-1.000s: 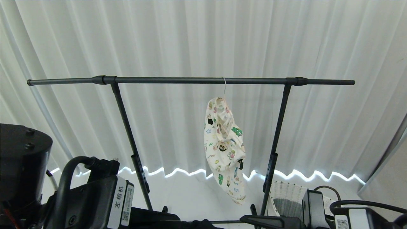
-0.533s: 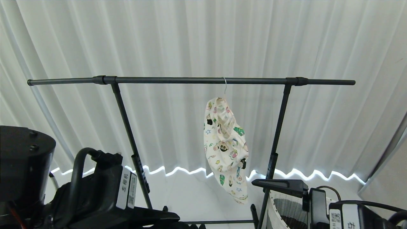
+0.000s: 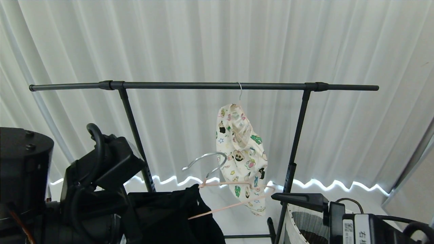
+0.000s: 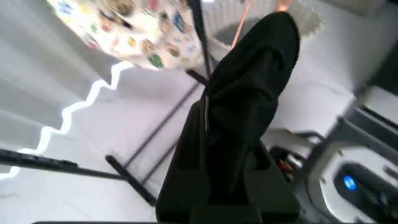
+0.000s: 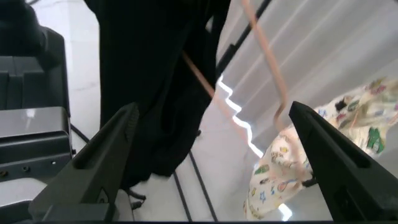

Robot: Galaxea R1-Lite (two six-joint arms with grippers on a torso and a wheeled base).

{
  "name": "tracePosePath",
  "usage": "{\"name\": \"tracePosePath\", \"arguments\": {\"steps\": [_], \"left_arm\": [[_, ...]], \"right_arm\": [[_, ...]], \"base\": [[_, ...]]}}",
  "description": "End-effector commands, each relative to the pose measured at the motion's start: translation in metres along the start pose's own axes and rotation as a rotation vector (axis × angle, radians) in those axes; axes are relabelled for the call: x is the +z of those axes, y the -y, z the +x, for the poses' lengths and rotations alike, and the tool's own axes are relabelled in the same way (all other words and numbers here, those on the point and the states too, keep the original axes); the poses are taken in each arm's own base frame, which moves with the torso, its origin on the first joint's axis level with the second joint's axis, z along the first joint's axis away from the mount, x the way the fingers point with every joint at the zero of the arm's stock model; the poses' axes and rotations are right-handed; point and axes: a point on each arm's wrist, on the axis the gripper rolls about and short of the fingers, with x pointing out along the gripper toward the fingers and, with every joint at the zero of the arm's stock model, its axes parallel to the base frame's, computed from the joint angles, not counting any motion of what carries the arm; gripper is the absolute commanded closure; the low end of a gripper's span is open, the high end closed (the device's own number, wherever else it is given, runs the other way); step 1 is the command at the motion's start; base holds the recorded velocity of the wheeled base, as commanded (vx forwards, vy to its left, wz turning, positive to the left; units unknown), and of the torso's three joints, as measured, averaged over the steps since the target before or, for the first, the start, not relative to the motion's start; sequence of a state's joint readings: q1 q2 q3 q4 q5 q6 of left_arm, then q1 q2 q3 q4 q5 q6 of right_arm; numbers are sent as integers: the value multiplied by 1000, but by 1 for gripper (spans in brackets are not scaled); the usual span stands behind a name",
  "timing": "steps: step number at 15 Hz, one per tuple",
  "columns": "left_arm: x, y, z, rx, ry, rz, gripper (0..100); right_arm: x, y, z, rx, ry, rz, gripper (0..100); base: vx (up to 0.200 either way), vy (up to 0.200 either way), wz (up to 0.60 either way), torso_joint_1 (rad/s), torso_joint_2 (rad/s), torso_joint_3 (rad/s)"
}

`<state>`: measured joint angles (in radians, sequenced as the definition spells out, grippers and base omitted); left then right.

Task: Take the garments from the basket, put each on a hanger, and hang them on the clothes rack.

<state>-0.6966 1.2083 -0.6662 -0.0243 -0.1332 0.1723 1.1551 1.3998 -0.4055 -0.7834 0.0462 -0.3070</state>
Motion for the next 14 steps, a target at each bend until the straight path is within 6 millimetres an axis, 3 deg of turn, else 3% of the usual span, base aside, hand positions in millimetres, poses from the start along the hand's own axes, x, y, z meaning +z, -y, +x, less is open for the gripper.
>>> {"name": "tracePosePath", "arguments": {"steps": [1,5,8,11,14], "left_arm": [[4,-2,1,34,37,-23,100],[16,-4,-2,75,148,-26,100],[20,-4,-3,97,182,-22,100],[24,-2,-5,86,199,-13,100],[25,0,-5,78,203,-7,100]], "right_arm": [[-10,0,9,1,-56,78,0],[-18,-1,31,-5,-114,434,0],[-16,5,63,-135,-120,660,0],[-22,9,96,-252,-131,765,0],[-34,7,112,-313,-169,752,0]], "base": [[0,0,0,0,0,0],[0,0,0,0,0,0],[0,0,0,0,0,0],[0,0,0,0,0,0],[0,0,0,0,0,0]]}}
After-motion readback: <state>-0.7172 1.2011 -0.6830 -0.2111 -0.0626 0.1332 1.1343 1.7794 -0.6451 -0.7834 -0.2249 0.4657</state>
